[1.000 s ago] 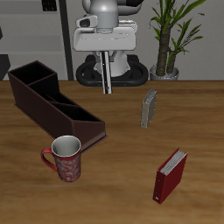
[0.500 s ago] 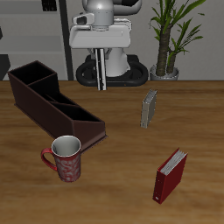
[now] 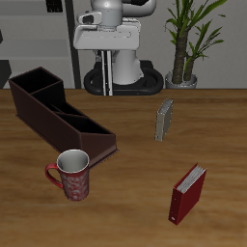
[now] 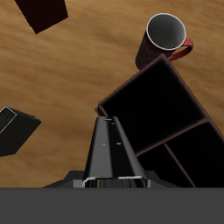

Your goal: Place the striped book into the right desk caddy's front compartment

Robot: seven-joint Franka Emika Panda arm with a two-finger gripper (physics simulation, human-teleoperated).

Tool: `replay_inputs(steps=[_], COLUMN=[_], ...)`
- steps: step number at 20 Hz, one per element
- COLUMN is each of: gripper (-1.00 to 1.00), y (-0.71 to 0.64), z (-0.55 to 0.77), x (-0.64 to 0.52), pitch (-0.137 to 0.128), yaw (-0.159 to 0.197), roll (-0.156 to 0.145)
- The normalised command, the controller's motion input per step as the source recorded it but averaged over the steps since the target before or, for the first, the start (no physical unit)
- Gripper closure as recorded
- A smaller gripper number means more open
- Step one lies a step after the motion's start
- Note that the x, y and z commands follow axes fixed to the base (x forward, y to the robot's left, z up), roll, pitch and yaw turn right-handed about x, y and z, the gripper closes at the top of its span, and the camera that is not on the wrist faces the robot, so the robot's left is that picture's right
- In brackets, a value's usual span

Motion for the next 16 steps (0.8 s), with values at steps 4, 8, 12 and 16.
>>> replay_inputs(steps=[4,8,12,16], gripper=[1.0,1.0,1.0,1.0], y=[-0.04,0.01,-0.05,-0.14], z=[0.02,-0.05,-0.16,-0.08], x=[-0.2,-0.18,-0.17,-0.21], pitch=[0.01,0.017,0.036,0.02], yaw=[0.073,0.102,0.124,0.111], roll=[-0.01,0.006,-0.002,-0.021])
